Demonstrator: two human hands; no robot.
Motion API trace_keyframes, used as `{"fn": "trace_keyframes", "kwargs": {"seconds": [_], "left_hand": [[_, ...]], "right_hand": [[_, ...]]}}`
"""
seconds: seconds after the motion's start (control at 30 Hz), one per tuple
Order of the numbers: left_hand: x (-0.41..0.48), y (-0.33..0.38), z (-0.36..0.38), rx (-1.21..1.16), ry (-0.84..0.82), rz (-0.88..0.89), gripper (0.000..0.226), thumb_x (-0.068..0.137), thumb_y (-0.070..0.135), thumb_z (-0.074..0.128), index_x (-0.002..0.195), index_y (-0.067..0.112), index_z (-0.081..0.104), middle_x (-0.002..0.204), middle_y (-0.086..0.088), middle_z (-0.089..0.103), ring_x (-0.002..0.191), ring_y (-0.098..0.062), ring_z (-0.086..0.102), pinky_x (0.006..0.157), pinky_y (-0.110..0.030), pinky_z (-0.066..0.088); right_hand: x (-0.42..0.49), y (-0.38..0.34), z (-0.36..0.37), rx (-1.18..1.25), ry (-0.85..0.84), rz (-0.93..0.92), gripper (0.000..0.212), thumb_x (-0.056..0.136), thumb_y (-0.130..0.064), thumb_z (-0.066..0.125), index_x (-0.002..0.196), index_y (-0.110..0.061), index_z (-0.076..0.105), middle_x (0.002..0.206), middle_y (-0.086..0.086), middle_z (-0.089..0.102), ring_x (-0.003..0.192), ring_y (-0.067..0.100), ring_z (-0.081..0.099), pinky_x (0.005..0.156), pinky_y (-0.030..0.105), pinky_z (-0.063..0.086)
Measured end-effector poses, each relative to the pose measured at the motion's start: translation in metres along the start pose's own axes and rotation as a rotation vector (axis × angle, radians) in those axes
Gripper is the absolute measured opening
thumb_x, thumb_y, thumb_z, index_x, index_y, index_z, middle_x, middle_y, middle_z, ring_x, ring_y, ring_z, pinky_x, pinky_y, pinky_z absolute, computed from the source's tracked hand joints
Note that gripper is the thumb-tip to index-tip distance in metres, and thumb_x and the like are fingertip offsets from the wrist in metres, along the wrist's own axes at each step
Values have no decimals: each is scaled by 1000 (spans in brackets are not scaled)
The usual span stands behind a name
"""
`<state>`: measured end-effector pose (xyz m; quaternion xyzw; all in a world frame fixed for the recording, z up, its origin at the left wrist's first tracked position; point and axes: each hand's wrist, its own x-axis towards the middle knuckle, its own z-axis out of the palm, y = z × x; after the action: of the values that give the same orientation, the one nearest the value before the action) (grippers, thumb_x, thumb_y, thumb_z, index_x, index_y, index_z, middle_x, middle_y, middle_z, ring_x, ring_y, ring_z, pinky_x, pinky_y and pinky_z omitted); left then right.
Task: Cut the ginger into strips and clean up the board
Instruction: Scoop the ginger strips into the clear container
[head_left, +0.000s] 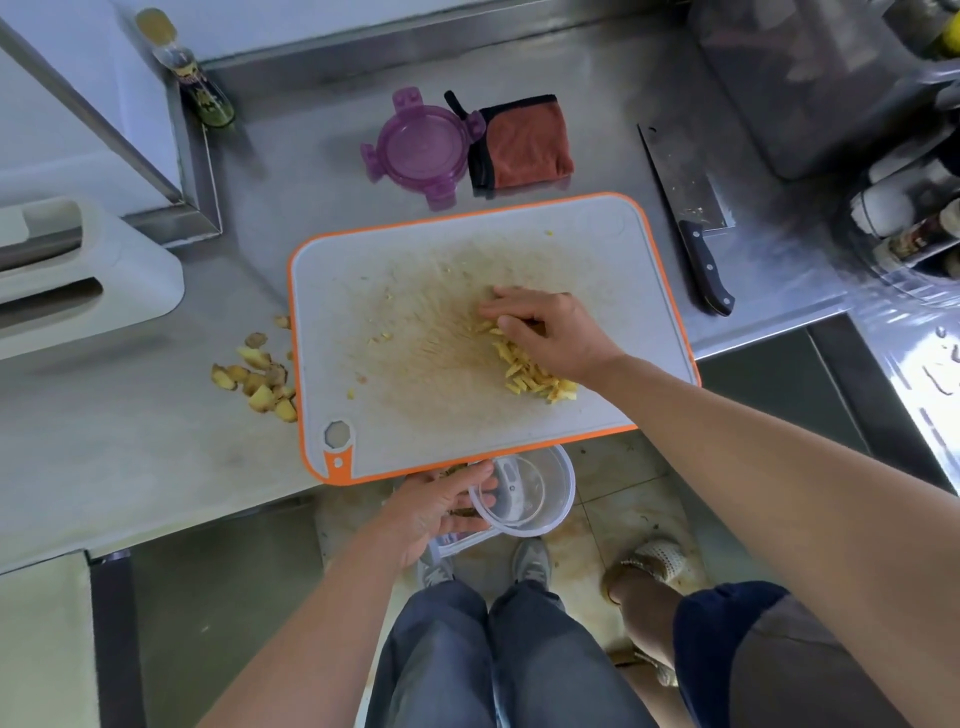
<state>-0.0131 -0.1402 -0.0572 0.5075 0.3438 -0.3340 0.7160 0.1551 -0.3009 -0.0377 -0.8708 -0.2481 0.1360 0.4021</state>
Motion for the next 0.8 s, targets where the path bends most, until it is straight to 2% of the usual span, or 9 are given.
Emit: {"fn": "trace_keyframes", "kwargs": {"seconds": [0.13, 0.23, 0.3, 0.37, 0.47, 0.53, 0.6, 0.7, 0.8], "left_hand": [[1, -4, 2, -26, 12, -5, 30, 84, 19, 72, 111, 7, 66, 103, -16, 73, 96, -27, 71, 77, -43, 60], [2, -6, 4, -36, 14, 8, 29, 86, 20, 71, 112, 7, 66, 105, -16, 72, 93, -25, 71, 70, -39, 60], [2, -7, 5, -27, 24, 15, 27, 87, 21, 70, 110, 7, 66, 106, -16, 72, 92, -25, 71, 70, -39, 60], [1, -7, 6, -26, 26, 20, 28, 87, 20, 70, 111, 7, 66, 105, -15, 73, 89, -24, 71, 67, -37, 60], [1, -7, 8, -32, 23, 29, 31, 88, 20, 69, 115, 5, 65, 106, -16, 72, 85, -21, 72, 64, -34, 59], [1, -7, 9, -39, 26, 29, 33, 88, 19, 69, 116, 4, 64, 106, -16, 72, 82, -20, 72, 63, -33, 59], [2, -8, 10, -44, 26, 32, 34, 88, 19, 69, 117, 3, 64, 106, -16, 72, 81, -19, 72, 62, -32, 58], [2, -9, 10, -52, 20, 38, 36, 88, 20, 68, 118, 2, 63, 108, -17, 71, 82, -20, 72, 62, -32, 58], [2, -10, 10, -61, 15, 41, 37, 88, 19, 68, 120, 1, 62, 109, -18, 71, 82, -20, 72, 62, -32, 58]], "right_hand": [[-21, -1, 0, 5, -19, -4, 22, 93, -15, 57, 106, -17, 74, 120, 4, 67, 122, 5, 54, 94, 17, 45], [-38, -4, 6, -27, -47, -68, 24, 92, -21, 56, 106, -15, 74, 114, 3, 70, 117, 13, 59, 99, 29, 46], [-45, -7, 6, -19, -39, -98, 30, 92, -26, 53, 112, -16, 72, 117, 2, 69, 122, 14, 55, 107, 27, 38], [-48, -6, 1, 41, 66, -48, 33, 92, -25, 50, 118, -15, 68, 125, 1, 64, 128, 13, 48, 109, 22, 31], [-51, 6, -5, 29, 227, 135, 43, 93, -29, 42, 132, -18, 57, 144, 2, 48, 139, 17, 34, 115, 32, 23], [-55, 14, -2, -49, 207, 245, 51, 94, -36, 35, 140, -19, 47, 152, 2, 36, 145, 17, 22, 119, 37, 12], [-60, 16, 6, -94, 155, 224, 56, 95, -43, 31, 143, -17, 42, 154, 2, 32, 146, 16, 17, 120, 40, 5], [-70, 6, 17, -31, 94, 112, 54, 97, -40, 35, 142, -11, 43, 150, 4, 38, 144, 17, 24, 120, 41, 9], [-79, 0, 18, 66, 88, 83, 47, 99, -34, 40, 142, -15, 43, 149, -1, 36, 138, 13, 32, 116, 38, 26]]}}
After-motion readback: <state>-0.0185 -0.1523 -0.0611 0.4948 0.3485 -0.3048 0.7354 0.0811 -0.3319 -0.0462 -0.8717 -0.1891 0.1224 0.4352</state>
